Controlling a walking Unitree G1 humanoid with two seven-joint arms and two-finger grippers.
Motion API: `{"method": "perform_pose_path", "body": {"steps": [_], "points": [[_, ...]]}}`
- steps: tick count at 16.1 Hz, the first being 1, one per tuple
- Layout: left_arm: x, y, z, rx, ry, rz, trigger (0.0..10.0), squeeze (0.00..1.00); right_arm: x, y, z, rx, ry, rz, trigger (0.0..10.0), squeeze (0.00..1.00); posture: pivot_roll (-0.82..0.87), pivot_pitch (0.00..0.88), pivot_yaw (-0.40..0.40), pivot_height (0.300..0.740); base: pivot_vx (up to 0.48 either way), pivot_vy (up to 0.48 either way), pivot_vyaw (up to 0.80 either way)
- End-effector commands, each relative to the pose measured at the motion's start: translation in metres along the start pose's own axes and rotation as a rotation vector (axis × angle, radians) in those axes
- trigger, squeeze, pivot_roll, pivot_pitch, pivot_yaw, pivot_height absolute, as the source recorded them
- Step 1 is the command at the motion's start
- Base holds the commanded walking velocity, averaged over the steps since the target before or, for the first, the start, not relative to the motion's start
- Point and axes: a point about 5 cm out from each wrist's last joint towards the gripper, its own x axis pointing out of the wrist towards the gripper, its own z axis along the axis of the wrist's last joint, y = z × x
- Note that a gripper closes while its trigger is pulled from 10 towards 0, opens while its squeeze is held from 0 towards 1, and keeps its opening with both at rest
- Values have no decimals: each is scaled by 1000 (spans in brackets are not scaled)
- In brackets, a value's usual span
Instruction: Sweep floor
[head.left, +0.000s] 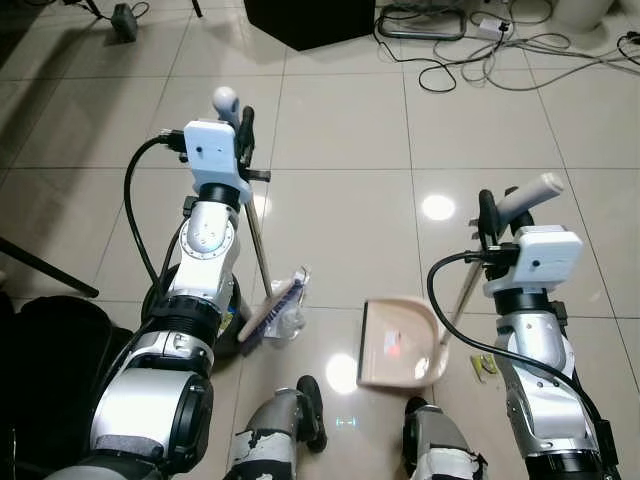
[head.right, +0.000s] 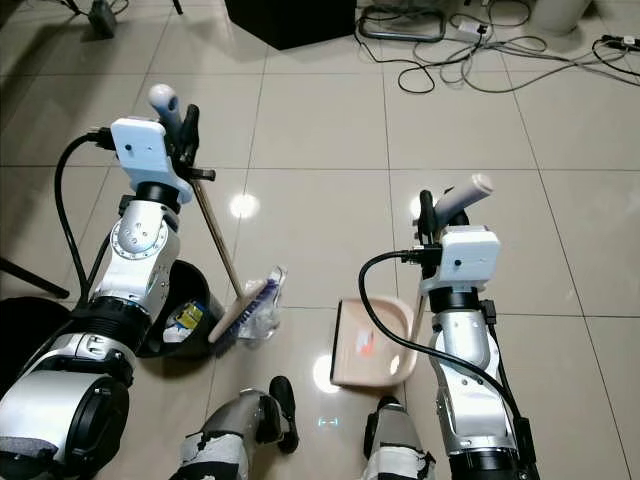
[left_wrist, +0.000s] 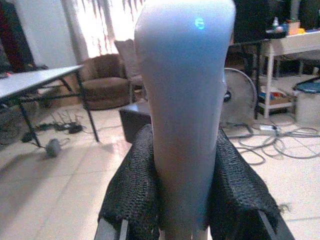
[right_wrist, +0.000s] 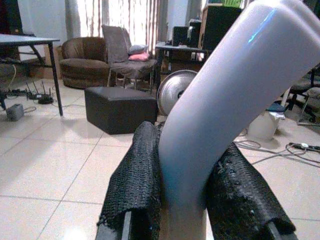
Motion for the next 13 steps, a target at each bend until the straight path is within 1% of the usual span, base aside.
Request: {"method": "perform_pose_path", "body": {"steps": [1,2,3,5,6,8,10,12,13], "points": [[2,5,10,48,-66,2,10000,0,3,1,5,1,-24,8,10000,0,-68,204,96,740,0,0,0],[1,-2,10,56,-86,-21,10000,0,5,3,6,3,-38,8,10000,0,-57,211,95,740,0,0,0],[0,-11,8,59,-86,-37,10000,0,7,6,6,1,-51,13,10000,0,-54,213,95,740,0,0,0],[-4,-24,0,48,-51,-47,10000,0,11,13,5,-11,-74,39,10000,0,-50,225,99,740,0,0,0],[-6,-28,-3,46,-40,-47,10000,0,13,16,5,-14,-89,48,10000,0,-45,233,100,740,0,0,0],[-7,-31,-5,54,-32,-40,10000,0,17,19,5,-12,-105,59,10000,0,-36,245,102,740,0,0,0],[-9,-31,-7,67,-28,-20,10000,0,20,23,3,-33,-116,81,10000,0,-15,269,106,740,0,0,0],[-15,-29,-9,113,-53,-13,10000,0,27,25,2,-49,-146,85,10000,0,10,297,114,740,0,0,0],[-19,-30,-12,107,-44,-9,10000,0,32,26,-1,-60,-154,94,10000,0,26,318,121,740,0,0,0]]}}
